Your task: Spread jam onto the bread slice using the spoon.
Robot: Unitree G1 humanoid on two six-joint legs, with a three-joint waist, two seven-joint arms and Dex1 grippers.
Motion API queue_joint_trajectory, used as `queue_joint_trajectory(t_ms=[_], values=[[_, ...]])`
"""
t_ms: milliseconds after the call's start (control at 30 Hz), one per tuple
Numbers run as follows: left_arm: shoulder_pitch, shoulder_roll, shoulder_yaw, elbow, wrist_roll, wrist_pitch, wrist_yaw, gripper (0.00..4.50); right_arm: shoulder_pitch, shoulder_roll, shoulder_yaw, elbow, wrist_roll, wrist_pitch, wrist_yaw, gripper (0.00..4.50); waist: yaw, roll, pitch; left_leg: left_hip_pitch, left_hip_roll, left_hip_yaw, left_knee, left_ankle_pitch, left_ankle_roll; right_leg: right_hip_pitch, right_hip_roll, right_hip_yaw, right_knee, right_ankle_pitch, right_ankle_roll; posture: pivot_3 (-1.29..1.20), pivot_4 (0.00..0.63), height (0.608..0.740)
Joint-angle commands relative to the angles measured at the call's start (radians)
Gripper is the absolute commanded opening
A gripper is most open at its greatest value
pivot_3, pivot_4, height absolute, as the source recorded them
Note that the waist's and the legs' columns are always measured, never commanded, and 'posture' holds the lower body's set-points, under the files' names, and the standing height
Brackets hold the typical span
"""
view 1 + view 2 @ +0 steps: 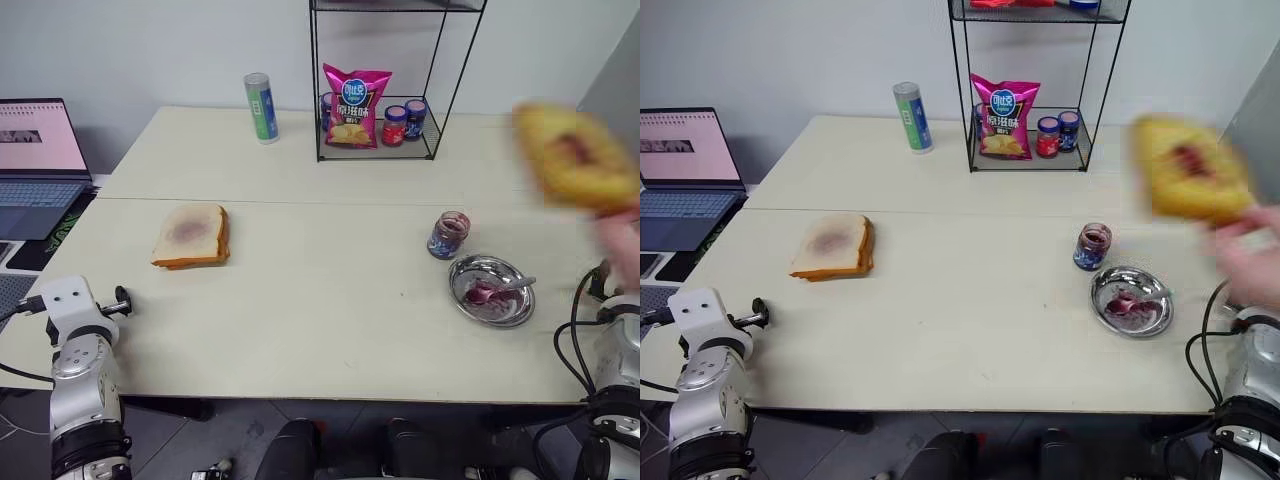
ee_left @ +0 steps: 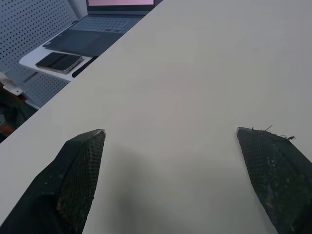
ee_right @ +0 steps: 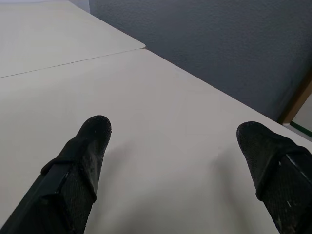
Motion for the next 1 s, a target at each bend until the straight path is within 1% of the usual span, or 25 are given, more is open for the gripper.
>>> queue_joint_trajectory(t_ms=[33,100,233,467,567,667,733,833,933,1000], values=[[0.004,0.026,0.013,0.009,0.019,0.003,0.018,4.5,-0.01,-0.014,-0.025,-0.015,0.007,-0.021,-0.014,4.48,0.0,0.0,0.0,0.0,0.0,0.0,0.0,0.0,0.0,0.0,0.0,0.0,0.0,0.0,0.0,0.0,0.15,0.74],[0.001,0.02,0.019,0.006,0.017,-0.005,0.03,4.5,-0.007,-0.012,-0.027,-0.023,0.007,-0.018,-0.017,4.48,0.0,0.0,0.0,0.0,0.0,0.0,0.0,0.0,0.0,0.0,0.0,0.0,0.0,0.0,0.0,0.0,0.15,0.74],[0.011,0.018,-0.016,-0.011,0.042,0.012,0.038,4.5,0.003,-0.021,-0.033,-0.032,0.009,-0.014,-0.015,4.48,0.0,0.0,0.0,0.0,0.0,0.0,0.0,0.0,0.0,0.0,0.0,0.0,0.0,0.0,0.0,0.0,0.15,0.74],[0.012,0.018,-0.01,0.0,0.038,0.01,0.03,4.5,0.042,-0.02,-0.053,-0.109,0.015,0.008,-0.033,4.48,0.0,0.0,0.0,0.0,0.0,0.001,0.0,0.0,0.0,0.0,0.0,0.001,0.0,0.0,0.0,0.0,0.15,0.74],[-0.004,0.044,0.004,0.034,0.027,-0.01,0.007,4.5,0.023,-0.025,-0.04,-0.182,0.0,0.019,-0.043,4.48,-0.001,0.001,0.0,0.0,0.0,0.001,0.0,0.0,0.0,0.0,0.0,0.001,0.0,0.0,0.0,0.0,0.15,0.74],[-0.007,0.071,0.046,0.029,0.005,-0.017,0.001,4.5,-0.044,-0.043,-0.012,-0.256,0.001,0.048,-0.027,4.48,-0.003,0.001,0.001,0.0,0.001,0.001,0.0,0.0,0.0,0.0,0.0,0.001,0.001,0.0,0.0,0.0,0.15,0.74],[0.002,0.093,0.079,0.001,-0.014,-0.012,-0.007,4.5,-0.12,-0.048,0.016,-0.295,0.049,0.074,0.044,4.48,-0.01,0.002,0.002,0.001,0.001,0.001,0.0,0.0,0.0,-0.001,0.001,0.002,0.001,0.001,0.0,0.0,0.15,0.74],[0.008,0.113,0.134,-0.047,-0.087,0.011,-0.061,4.5,-0.214,-0.034,0.118,-0.407,0.148,0.171,0.234,4.48,-0.016,0.001,0.002,0.0,0.003,0.003,0.0,0.0,0.0,-0.003,0.003,0.003,0.0,0.002,0.0,0.0,0.15,0.74],[0.012,0.087,0.186,-0.181,-0.271,0.104,-0.177,4.5,-0.272,-0.039,0.279,-0.565,0.29,0.359,0.489,4.48,-0.014,0.001,0.002,-0.002,0.005,0.003,0.0,0.0,0.0,-0.004,0.004,0.002,0.0,0.002,-0.001,0.0,0.15,0.74],[0.011,0.087,0.204,-0.219,-0.345,0.159,-0.225,4.5,-0.285,-0.043,0.351,-0.64,0.346,0.446,0.58,4.48,-0.011,0.0,0.003,-0.003,0.005,0.002,-0.001,-0.001,0.0,-0.005,0.003,0.002,-0.001,0.002,-0.002,0.0,0.15,0.74]])
